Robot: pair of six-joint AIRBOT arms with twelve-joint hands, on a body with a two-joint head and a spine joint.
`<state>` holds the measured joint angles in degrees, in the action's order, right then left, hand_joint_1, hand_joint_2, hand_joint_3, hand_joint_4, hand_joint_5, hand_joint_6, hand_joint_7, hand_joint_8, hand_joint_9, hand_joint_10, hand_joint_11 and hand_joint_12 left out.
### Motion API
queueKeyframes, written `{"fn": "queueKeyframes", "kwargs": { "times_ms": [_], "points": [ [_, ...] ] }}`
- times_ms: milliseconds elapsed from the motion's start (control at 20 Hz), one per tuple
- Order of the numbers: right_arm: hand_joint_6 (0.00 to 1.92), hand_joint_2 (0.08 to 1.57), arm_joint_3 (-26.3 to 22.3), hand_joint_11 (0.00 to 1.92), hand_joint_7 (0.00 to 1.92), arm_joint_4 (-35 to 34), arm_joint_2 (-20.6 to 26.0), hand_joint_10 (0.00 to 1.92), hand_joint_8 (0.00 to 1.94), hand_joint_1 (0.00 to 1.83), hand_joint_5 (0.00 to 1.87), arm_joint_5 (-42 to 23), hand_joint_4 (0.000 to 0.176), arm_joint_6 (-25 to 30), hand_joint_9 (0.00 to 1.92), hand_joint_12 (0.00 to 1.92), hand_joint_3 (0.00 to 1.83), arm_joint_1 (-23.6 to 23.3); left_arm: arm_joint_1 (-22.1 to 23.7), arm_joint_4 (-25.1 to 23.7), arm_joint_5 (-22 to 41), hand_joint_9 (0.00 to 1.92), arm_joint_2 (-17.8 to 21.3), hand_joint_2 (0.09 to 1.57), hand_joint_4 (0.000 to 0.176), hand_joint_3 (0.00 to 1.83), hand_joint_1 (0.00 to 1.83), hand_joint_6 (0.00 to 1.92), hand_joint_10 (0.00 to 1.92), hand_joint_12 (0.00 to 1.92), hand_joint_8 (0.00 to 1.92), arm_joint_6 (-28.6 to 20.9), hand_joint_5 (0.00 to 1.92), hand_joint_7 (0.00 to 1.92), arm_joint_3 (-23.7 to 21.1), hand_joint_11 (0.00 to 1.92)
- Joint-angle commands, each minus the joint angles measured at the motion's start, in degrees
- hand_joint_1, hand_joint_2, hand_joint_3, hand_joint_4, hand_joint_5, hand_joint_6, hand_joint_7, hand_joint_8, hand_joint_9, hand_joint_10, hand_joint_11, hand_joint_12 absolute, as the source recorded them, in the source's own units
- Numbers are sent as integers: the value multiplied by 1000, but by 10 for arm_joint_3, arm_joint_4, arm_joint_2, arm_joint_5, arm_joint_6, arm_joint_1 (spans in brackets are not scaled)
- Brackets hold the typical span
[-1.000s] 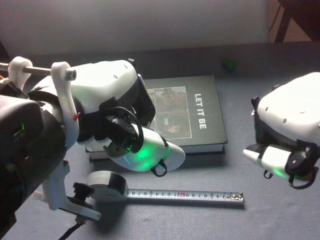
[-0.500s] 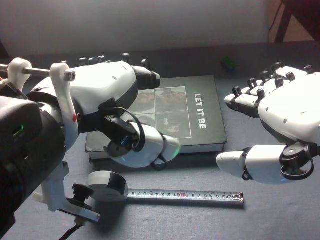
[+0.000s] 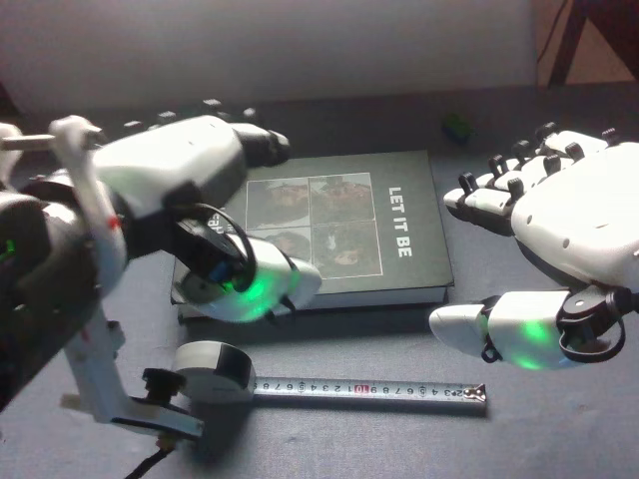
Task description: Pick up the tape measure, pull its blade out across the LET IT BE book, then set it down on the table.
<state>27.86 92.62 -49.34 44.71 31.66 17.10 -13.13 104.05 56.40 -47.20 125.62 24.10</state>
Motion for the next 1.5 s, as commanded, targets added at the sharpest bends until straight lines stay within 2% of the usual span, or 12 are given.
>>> {"fn": "queueKeyframes", "kwargs": {
  "times_ms": [0,50,250,500,600,750,800,850,900,1200,1450],
  "points": [
    [3,1074,-1,0,228,41,4,4,0,48,212,11,29,3,199,860,8,-1,1,-52,3,190,5,1062,1,6,992,6,6,484,5,-17,246,230,-3,64],
    [3,1074,-1,0,228,42,3,4,0,48,212,11,29,3,199,860,8,-1,-3,-58,3,190,10,1062,1,6,992,6,6,484,5,-33,246,230,-5,64],
    [5,1075,-1,0,231,42,3,5,3,49,218,11,29,3,206,862,7,0,-69,-142,-63,191,49,1063,3,3,1020,4,3,475,1,-201,249,227,-11,66],
    [2,1084,-1,0,234,42,3,0,1,49,221,9,28,3,200,813,5,1,-139,-254,-130,190,80,1066,1,2,1026,2,1,470,0,-330,248,225,-14,67],
    [2,1084,-1,0,234,42,3,0,1,50,222,8,28,3,200,812,5,2,-170,-333,-164,193,88,1065,3,2,1030,2,2,470,0,-393,249,225,-6,74],
    [2,1085,-1,0,234,42,3,0,1,50,222,7,28,4,200,812,5,3,-223,-424,-206,198,89,1065,4,1,1030,1,4,473,0,-485,249,225,14,88],
    [2,1087,-1,0,235,42,3,0,0,48,223,7,28,4,201,837,4,3,-246,-485,-203,200,89,1064,5,1,1033,1,4,471,0,-540,247,226,23,92],
    [2,1087,-1,0,235,42,3,0,0,48,223,6,28,5,201,837,4,2,-264,-514,-197,200,89,1064,5,1,1033,1,4,471,0,-576,247,226,28,92],
    [1,1087,-1,0,235,42,3,1,1,48,223,6,28,6,201,842,4,2,-308,-563,-161,200,90,1064,5,0,1034,0,3,469,0,-646,247,226,36,93],
    [2,1084,-1,0,236,42,3,1,0,57,233,6,28,7,197,817,1,2,-378,-627,-123,202,91,1063,6,0,1042,0,2,454,0,-733,249,228,61,89],
    [0,1086,-1,0,219,42,4,3,0,57,215,6,29,7,198,811,1,1,-402,-680,-112,208,69,1063,4,0,1043,0,3,450,0,-777,249,228,93,94]
  ]
}}
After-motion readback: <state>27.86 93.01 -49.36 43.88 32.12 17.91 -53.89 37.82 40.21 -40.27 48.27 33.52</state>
